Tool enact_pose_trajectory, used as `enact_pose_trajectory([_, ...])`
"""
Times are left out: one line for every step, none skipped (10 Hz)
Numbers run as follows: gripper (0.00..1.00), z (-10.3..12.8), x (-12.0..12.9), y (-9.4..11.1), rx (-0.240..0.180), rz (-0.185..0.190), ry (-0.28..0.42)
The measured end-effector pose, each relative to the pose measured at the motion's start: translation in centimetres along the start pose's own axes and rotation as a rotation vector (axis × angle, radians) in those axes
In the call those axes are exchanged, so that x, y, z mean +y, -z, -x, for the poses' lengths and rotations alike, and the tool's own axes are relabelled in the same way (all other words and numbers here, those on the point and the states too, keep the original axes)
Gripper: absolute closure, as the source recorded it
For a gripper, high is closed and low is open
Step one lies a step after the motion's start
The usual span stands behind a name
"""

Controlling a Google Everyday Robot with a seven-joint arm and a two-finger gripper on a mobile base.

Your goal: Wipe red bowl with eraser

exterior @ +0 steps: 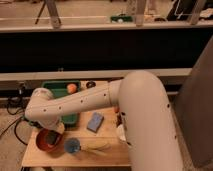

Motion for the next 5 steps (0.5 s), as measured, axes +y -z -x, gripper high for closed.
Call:
enact_pose_trajectory([1.0,-0.5,-0.3,0.0,0.009,-0.004,-0.004])
enact_pose_trajectory([1.0,-0.6,-0.6,-0.1,0.008,-0.007,0.0])
enact_pose_trajectory([1.0,-0.5,-1.2,-0.1,0.007,-0.016,0.011])
enact_pose_trajectory([1.0,-0.2,-2.2,-0.1,0.002,-0.028,0.028])
enact_pose_trajectory([1.0,0.3,-3.0,-0.2,-0.008,-0.038,0.049])
